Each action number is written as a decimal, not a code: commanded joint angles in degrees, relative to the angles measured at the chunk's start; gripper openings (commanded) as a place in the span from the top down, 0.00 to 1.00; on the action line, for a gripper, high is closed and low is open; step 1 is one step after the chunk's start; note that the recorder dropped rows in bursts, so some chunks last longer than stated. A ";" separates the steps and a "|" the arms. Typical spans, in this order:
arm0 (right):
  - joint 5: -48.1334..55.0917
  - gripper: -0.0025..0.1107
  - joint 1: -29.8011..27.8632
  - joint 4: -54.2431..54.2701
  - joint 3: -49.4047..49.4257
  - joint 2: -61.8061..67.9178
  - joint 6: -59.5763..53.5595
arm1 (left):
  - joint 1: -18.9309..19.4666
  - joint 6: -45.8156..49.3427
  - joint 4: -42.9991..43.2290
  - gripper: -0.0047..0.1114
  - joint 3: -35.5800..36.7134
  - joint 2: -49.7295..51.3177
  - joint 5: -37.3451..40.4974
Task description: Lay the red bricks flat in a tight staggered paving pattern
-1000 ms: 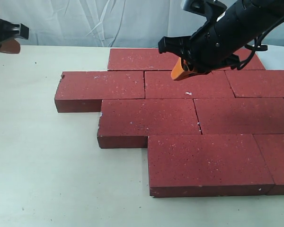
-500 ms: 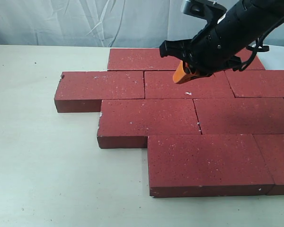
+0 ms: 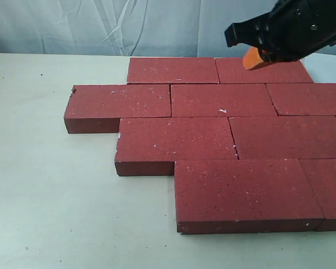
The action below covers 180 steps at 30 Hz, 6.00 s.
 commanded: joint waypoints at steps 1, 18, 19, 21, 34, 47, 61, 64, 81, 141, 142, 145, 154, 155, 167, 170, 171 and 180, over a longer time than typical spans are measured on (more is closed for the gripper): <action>-2.31 0.99 -0.31 -5.46 4.74 -5.90 2.21 | -0.25 -0.03 0.21 0.96 1.04 -1.77 -2.09; -8.33 0.99 -0.31 -13.99 19.75 -28.91 9.22 | -0.25 -0.14 -0.33 0.96 1.08 -1.79 -2.12; -8.33 0.99 -0.31 -14.39 20.27 -29.83 9.63 | -0.25 -0.14 -0.33 0.96 1.08 -1.79 -2.12; -8.63 0.99 -0.31 -14.63 21.84 -32.14 10.54 | -0.25 -0.14 -0.33 0.96 1.08 -1.79 -2.12; -12.76 0.99 -0.31 -14.00 33.14 -38.87 10.79 | -0.25 -0.27 -0.33 0.96 1.08 -1.79 -2.12; -12.50 0.99 -0.31 -14.00 33.14 -38.87 10.79 | -0.25 -0.27 -0.33 0.96 1.08 -1.79 -2.12; -12.50 0.99 -0.31 -14.00 33.14 -39.03 10.79 | -0.25 -0.27 -0.33 0.96 1.08 -1.79 -2.00; -12.50 0.99 -0.31 -14.00 33.14 -40.98 10.79 | -0.25 -0.27 -0.33 0.96 1.08 -1.79 -2.00; -12.60 0.99 -0.31 -14.00 33.51 -57.85 10.79 | -0.25 -0.27 -1.21 0.96 1.08 -1.79 -1.88; -24.86 0.99 -19.65 -10.69 68.47 -82.01 9.14 | -0.25 -0.27 -1.35 0.96 1.08 -1.79 -1.88; -24.87 0.99 -19.65 -10.69 68.47 -82.01 9.03 | -0.25 -0.27 -1.35 0.96 1.08 -1.79 -1.88; -24.97 0.99 -19.65 -10.69 68.47 -82.01 8.86 | -0.25 -0.27 -1.35 0.96 1.08 -1.79 -1.88; -26.68 0.99 -19.65 -10.69 68.47 -82.01 0.91 | -0.25 -0.27 -1.35 0.96 1.08 -1.79 -1.88; -26.77 0.99 -19.65 -10.69 68.47 -82.01 -0.08 | -0.25 -0.27 -1.35 0.96 1.08 -1.79 -1.88; -32.46 0.99 -19.65 -10.69 71.48 -82.01 0.14 | -0.25 -0.27 -1.35 0.96 1.08 -1.79 -1.88; -32.46 0.99 -19.65 -10.69 71.48 -82.01 0.14 | -0.25 -0.27 -1.35 0.96 1.08 -1.79 -1.88; -32.46 0.99 -19.65 -10.69 71.48 -82.01 0.14 | -0.25 -0.27 -1.35 0.96 1.08 -1.79 -1.88; -32.46 0.99 -19.65 -10.69 71.48 -82.01 0.14 | -0.25 -0.10 1.18 0.96 1.17 -6.09 3.61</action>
